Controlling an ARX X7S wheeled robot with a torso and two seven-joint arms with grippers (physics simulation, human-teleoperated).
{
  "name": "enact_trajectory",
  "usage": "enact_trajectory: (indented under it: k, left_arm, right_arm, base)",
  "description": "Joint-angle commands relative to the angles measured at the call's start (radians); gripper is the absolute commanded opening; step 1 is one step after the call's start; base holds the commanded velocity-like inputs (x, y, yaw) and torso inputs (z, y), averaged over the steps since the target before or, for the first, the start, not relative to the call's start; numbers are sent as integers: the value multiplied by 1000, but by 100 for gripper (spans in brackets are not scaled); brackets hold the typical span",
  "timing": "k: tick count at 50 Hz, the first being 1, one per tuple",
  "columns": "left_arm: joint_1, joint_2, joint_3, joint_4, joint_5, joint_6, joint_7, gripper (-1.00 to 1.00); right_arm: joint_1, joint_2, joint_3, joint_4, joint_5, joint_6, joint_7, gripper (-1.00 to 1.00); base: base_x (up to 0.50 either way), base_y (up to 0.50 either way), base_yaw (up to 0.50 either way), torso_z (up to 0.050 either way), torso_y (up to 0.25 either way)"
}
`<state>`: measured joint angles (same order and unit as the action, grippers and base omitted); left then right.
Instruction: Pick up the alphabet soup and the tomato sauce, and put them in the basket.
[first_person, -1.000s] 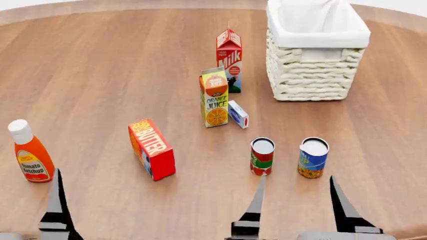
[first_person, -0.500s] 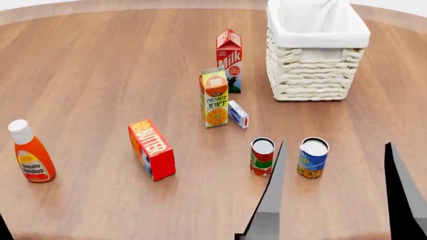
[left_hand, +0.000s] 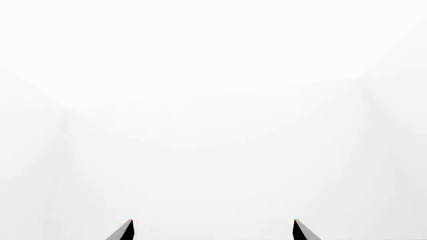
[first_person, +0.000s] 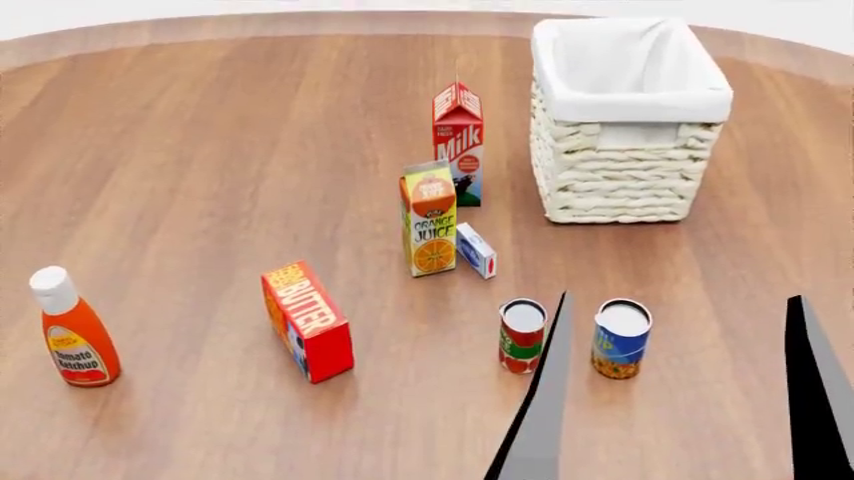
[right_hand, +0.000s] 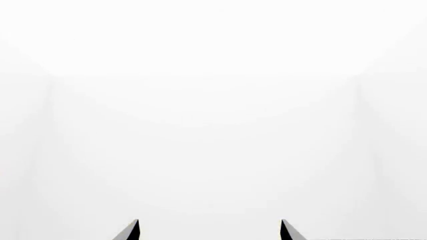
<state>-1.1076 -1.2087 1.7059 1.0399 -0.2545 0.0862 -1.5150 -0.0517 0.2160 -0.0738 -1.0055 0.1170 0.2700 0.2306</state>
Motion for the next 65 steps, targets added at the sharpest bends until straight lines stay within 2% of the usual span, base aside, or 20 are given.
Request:
enact_trajectory:
  k: [1, 14, 16, 18, 20, 22, 28, 36, 37, 39, 44, 59, 65]
  left_arm:
    - [-38, 19, 54, -24, -17, 19, -39, 100]
    - [13, 4, 4, -70, -23, 82, -25, 100]
    - [17, -1, -2, -71, -22, 91, -23, 100]
    - [25, -9, -5, -75, -19, 102, -21, 100]
    - [29, -21, -10, -70, -18, 110, -21, 100]
    - [32, -19, -15, -71, -17, 112, -20, 100]
    - [46, -32, -30, -75, -9, 138, -17, 100]
    - [70, -65, -47, -94, -4, 179, -21, 100]
    - [74, -65, -49, -98, -3, 181, -22, 100]
    - [79, -65, -53, -102, -3, 184, -21, 100]
    - [89, -70, -65, -100, -2, 187, -21, 100]
    - [115, -54, -92, -92, 2, 166, -11, 100]
    - [126, -50, -100, -91, 5, 160, -7, 100]
  right_arm:
    - [4, 7, -3, 8, 13, -6, 17, 100]
    - [-6, 17, -4, 24, 12, -30, 28, 100]
    - [26, 23, 8, -8, 33, 29, 35, 100]
    - [-4, 22, 5, 23, 21, -30, 31, 100]
    - [43, 31, 19, -26, 52, 59, 44, 100]
    - [7, 30, 4, 6, 26, -13, 37, 100]
    - [10, 38, 9, 4, 35, -16, 40, 100]
    - [2, 45, 19, 8, 51, -31, 45, 100]
    - [33, 53, 29, -28, 68, 33, 57, 100]
    - [3, 51, 26, 2, 55, -26, 51, 100]
    - [0, 53, 26, 7, 57, -34, 56, 100]
    - [-15, 63, 6, 18, 39, -59, 64, 100]
    - [-13, 72, -21, 23, -18, -50, 73, 100]
  base:
    - [0, 0, 0, 50, 0]
    - [0, 0, 0, 50, 2]
    - [0, 0, 0, 50, 3]
    - [0, 0, 0, 50, 1]
    - [0, 0, 0, 50, 0]
    - [0, 0, 0, 50, 3]
    - [0, 0, 0, 43, 1]
    - [0, -132, 0, 0, 0]
    - [0, -348, 0, 0, 0]
    - [0, -424, 0, 0, 0]
    - [0, -445, 0, 0, 0]
    - [0, -488, 0, 0, 0]
    - [0, -66, 0, 0, 0]
